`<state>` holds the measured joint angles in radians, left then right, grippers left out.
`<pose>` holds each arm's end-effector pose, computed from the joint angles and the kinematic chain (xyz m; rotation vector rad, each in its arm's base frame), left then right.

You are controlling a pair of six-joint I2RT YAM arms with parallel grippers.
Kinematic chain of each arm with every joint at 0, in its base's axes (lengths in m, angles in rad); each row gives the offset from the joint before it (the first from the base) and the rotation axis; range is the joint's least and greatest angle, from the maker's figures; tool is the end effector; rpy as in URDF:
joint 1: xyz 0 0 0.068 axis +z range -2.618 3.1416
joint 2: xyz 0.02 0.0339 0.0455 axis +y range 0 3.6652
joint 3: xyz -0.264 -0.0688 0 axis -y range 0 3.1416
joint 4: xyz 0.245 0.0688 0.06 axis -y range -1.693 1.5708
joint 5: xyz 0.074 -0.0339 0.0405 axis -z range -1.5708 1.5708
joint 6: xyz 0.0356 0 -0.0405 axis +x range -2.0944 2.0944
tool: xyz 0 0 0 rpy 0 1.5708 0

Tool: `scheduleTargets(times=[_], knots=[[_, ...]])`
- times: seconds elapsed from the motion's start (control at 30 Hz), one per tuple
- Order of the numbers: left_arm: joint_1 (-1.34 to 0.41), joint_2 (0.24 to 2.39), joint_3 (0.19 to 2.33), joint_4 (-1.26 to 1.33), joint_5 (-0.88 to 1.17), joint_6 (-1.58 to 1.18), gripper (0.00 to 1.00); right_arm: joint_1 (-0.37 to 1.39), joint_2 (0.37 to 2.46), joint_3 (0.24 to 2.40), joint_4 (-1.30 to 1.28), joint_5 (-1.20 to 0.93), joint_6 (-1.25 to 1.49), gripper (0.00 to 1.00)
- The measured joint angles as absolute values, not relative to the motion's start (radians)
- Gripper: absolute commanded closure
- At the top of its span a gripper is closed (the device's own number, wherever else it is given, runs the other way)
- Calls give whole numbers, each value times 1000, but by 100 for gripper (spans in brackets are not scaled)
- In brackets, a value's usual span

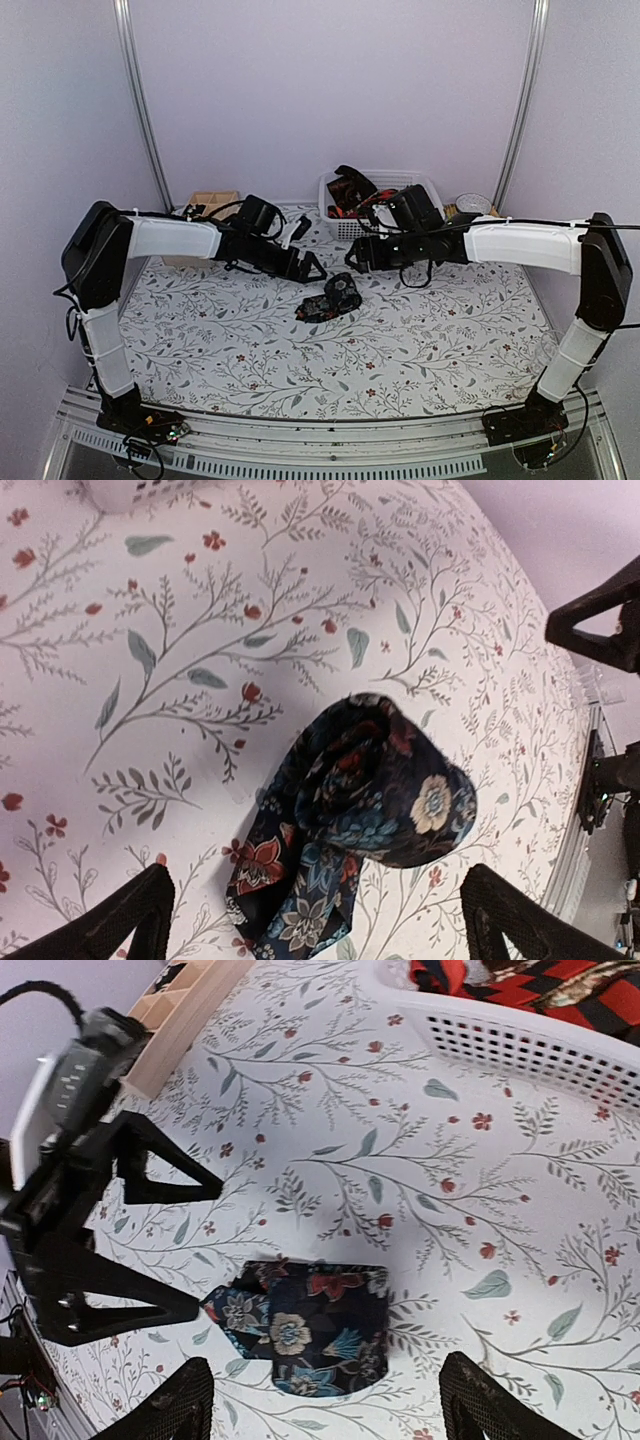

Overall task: Roll the ties
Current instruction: Roll the tie at the center of the board.

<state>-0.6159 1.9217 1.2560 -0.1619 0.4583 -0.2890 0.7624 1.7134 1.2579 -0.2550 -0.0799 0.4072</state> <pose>0.3273 -0.2510 0.1793 0.6316 2.4320 -0.9512 0.2779 0.2693 0.2495 -0.4631 2.3333 0.6816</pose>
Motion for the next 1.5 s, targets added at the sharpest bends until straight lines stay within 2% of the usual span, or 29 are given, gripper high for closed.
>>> scheduleTargets(times=[0.3, 0.7, 1.13, 1.5], knots=[[-649, 2019, 1554, -233, 457, -278, 0, 672, 1692, 1185, -277, -21, 483, 23], [-741, 2220, 1718, -413, 354, -226, 0, 654, 1692, 1107, -289, -9, 536, 23], [-728, 2175, 1588, -422, 306, -201, 0, 653, 1691, 1099, -287, -10, 539, 22], [-652, 2063, 1364, -294, 437, -232, 0, 653, 1691, 1100, -284, -36, 539, 22]])
